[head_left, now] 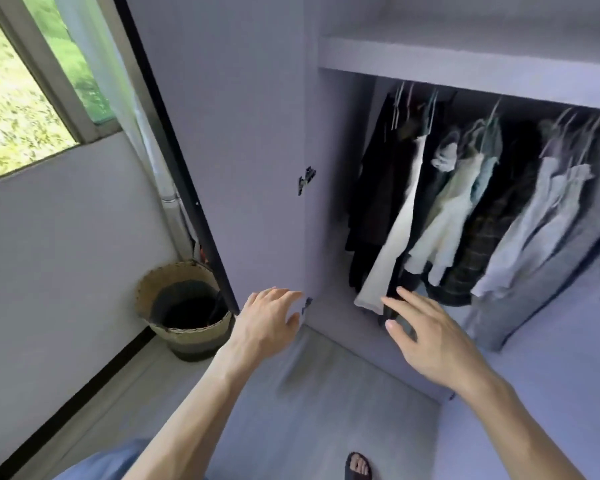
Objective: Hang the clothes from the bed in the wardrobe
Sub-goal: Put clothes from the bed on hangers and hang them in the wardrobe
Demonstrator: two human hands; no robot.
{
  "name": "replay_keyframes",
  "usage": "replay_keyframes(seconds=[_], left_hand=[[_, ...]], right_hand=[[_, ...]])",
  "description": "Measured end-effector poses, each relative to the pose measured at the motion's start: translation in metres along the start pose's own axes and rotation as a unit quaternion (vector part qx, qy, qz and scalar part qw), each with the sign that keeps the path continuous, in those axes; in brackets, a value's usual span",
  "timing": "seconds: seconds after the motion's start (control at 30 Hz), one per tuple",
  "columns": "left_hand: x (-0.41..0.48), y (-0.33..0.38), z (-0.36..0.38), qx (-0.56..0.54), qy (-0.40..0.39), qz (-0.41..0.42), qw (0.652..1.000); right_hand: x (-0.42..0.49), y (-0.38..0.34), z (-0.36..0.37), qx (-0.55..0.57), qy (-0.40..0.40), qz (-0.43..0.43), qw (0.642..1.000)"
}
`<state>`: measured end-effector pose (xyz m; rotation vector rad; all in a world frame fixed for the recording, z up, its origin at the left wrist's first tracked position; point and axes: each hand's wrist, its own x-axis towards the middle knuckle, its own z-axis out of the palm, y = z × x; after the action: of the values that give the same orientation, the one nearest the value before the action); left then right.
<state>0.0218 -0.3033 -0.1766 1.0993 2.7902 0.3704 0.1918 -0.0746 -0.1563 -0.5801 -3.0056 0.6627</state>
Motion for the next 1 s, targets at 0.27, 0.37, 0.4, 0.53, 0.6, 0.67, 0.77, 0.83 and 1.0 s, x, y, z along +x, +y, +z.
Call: replay_keyframes(seconds=[0.27,0.37,0.4,0.53,0.6,0.67,0.77,0.83,1.0], left_hand=[[0.089,0.040,-0.028,0.006,-0.008,0.060,0.998],[0.122,0.047,-0.040,0.007,-0.017,0.049,0.999],[0.134,0.050,-0.044,0.003,-0.020,0.042,0.999],[0.191,0.063,-0.066,-0.004,-0.004,0.041,0.999],[0.226,0.068,-0.075,0.000,0.017,0.046,0.999],[0.258,0.072,-0.080,0.000,0.034,0.043,0.999],[0.301,0.079,-0.082,-0.008,0.028,0.038,0.999],[0.326,0.084,-0.081,-0.011,0.020,0.038,0.999],[0.400,0.094,-0.074,-0.057,-0.037,0.024,0.997]], right_hand=[[0.043,0.028,-0.055,-0.014,0.066,0.027,0.997],[0.076,0.034,-0.075,-0.019,0.076,0.011,0.997],[0.088,0.035,-0.082,-0.019,0.081,0.004,0.997],[0.143,0.044,-0.125,-0.023,0.120,-0.023,0.992],[0.172,0.054,-0.149,-0.044,0.145,-0.037,0.988],[0.199,0.066,-0.176,-0.073,0.177,-0.044,0.981],[0.235,0.084,-0.209,-0.128,0.249,-0.049,0.959],[0.257,0.094,-0.227,-0.171,0.320,-0.052,0.931],[0.310,0.110,-0.248,-0.227,0.425,-0.034,0.876]])
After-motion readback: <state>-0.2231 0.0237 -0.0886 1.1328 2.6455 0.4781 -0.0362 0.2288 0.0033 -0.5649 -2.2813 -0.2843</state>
